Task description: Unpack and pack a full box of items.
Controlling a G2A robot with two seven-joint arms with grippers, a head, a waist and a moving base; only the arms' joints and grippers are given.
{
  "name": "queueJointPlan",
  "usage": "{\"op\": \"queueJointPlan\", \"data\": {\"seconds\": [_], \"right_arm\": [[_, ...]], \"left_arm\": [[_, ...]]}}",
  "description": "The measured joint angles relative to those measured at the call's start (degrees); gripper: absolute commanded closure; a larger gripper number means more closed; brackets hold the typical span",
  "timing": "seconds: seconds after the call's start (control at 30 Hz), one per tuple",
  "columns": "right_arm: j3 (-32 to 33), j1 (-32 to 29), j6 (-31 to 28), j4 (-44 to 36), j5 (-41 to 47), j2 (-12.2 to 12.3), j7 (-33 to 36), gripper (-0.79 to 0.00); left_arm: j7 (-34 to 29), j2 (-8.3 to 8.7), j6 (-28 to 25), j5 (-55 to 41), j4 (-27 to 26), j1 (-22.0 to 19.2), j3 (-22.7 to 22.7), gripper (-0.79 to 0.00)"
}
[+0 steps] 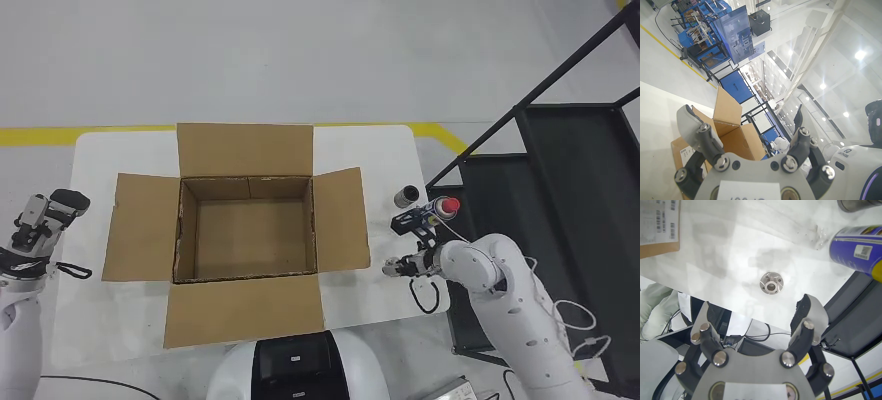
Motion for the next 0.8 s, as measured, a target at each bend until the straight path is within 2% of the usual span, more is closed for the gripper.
{"op": "queueJointPlan", "data": {"seconds": [0.1, 0.23, 0.5, 0.8], "right_arm": [[2.18, -2.16, -1.03, -3.64, 0.01, 0.42, 0.46, -0.785], [3.45, -3.36, -2.14, -4.41, 0.11, 0.75, 0.30, -0.785], [-2.35, 0.07, -1.79, 1.57, -3.57, 0.68, 0.27, -0.785], [-8.39, 5.44, 0.97, 11.09, -1.99, -0.05, -1.73, -0.785]], "left_arm": [[0.00, 0.00, 0.00, 0.00, 0.00, 0.00, 0.00, -0.785], [0.00, 0.00, 0.00, 0.00, 0.00, 0.00, 0.00, -0.785], [0.00, 0.00, 0.00, 0.00, 0.00, 0.00, 0.00, -0.785], [0.00, 0.00, 0.00, 0.00, 0.00, 0.00, 0.00, -0.785]]}}
